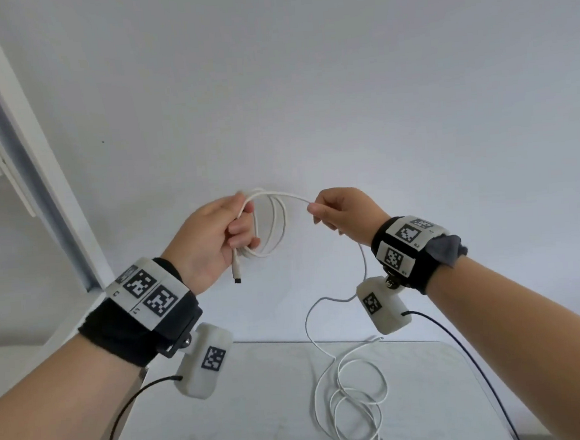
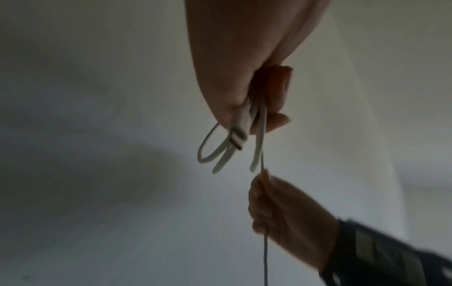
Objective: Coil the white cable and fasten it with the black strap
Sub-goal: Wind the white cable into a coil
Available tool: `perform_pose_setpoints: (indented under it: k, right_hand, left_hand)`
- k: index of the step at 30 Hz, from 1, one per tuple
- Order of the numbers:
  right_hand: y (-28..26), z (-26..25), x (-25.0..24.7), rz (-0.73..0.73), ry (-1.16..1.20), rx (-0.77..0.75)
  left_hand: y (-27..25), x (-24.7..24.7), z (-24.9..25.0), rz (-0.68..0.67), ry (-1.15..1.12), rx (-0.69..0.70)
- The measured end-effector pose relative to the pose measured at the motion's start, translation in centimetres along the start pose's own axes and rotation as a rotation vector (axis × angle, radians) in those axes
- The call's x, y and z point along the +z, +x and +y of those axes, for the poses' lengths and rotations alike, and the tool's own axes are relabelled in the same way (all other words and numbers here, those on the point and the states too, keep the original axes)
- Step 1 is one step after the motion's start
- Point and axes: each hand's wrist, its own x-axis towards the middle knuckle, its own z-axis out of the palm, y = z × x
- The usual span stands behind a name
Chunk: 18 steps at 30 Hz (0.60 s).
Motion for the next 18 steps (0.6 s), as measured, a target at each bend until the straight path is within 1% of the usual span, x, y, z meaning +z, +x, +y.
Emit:
perform_pose_setpoints:
  k: [4, 9, 13, 16, 18]
  right_hand:
    - [-1.5, 2.5, 1.6, -0.029, 0.115, 0.090]
    - [-3.1, 3.5, 4.8, -0.144, 0.076, 0.121]
    - [-4.9, 5.3, 5.9, -0.222, 0.121, 0.189]
    - [-6.2, 6.9, 5.4, -0.217, 0.156, 0.229]
    - [-7.0, 7.8, 4.8, -0.185, 0.205, 0.270]
  left_hand:
    - [1.0, -1.1, -0.6, 0.059, -0.216, -0.016]
    - [2.0, -1.6, -1.4, 0.048, -0.426, -0.019]
    - [2.6, -3.0, -0.4, 0.118, -0.472, 0.042]
    - [2.7, -4.9, 0.7, 0.168, -0.493, 0.080]
    - [2.7, -6.2, 1.2, 0.215, -0.522, 0.107]
